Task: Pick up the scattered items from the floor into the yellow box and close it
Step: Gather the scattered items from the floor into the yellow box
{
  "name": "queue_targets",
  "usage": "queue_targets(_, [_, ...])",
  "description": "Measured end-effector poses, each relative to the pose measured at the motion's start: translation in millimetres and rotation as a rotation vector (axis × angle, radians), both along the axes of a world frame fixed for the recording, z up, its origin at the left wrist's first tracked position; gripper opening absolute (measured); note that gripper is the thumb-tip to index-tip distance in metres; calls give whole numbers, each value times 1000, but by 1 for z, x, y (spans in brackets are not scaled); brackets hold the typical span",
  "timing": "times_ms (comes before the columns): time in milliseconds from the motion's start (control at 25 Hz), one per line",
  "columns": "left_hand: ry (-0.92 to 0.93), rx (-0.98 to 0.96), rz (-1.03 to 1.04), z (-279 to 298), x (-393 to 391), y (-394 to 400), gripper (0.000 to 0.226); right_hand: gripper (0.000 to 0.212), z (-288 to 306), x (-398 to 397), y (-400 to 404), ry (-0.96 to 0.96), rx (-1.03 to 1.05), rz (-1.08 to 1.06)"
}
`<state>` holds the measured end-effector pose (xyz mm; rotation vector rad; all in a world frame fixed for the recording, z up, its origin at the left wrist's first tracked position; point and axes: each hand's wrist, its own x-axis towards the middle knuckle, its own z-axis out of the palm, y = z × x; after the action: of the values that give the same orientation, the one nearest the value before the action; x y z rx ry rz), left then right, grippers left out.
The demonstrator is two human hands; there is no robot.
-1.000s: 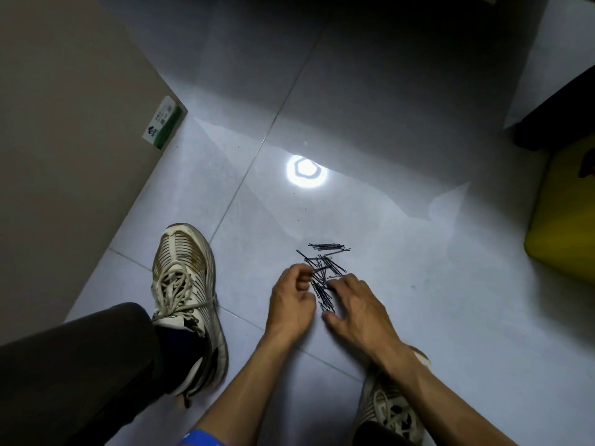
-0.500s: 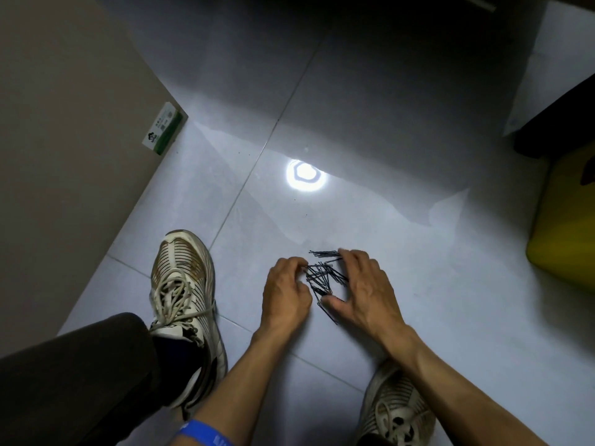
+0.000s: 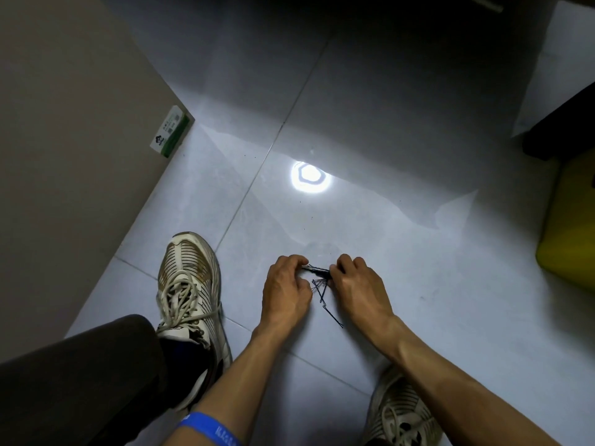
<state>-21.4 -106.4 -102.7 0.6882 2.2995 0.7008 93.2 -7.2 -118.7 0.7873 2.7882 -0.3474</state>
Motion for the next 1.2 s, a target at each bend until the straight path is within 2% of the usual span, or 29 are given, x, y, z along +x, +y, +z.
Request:
queue_targets(120, [-17,-8,5,-2,0,-2,36,21,-1,-8,-5,-16,104,82])
queue_targets(240, [-19,-22,7,-3,0,-7,35,11,-6,-12,-8,-21,165,159])
queue_targets(320, [-27,-22,24,-1,1,-10,36,14,-9,-12,-8,-62,154,185])
queue_targets(400, [-46,-3,66,0,0,-10,37,16,-7,-14,-3,-60,83,114])
queue_targets(480, [-56,18,130,2,-1,-6,35,12,-8,-13,10,4,-154,-75])
queue_targets(560, [-61,43,199,7,-4,2,31,15,-1,-8,21,117,-589,-316])
queue_targets(600, [-66,63,226,13,-4,8,29,18,8,-3,26,196,-744,-426])
queue_targets(760, [-151,190,295,52,13,45,33,23,66,27,41,540,-1182,-813])
queue_targets(880, [-240,278,227,87,42,86,32,20,118,58,67,784,-1378,-935])
queue_targets(960, [-297,324,114,115,74,121,27,24,156,93,95,987,-1381,-1013])
queue_targets(1040, [-383,359,17,143,110,157,22,27,192,136,133,1153,-1295,-1134])
queue_targets(1120, [-477,378,-55,168,138,188,19,28,220,178,176,1176,-1115,-1287])
queue_targets(1200, [-550,364,-90,184,158,213,19,25,238,214,214,1110,-921,-1434])
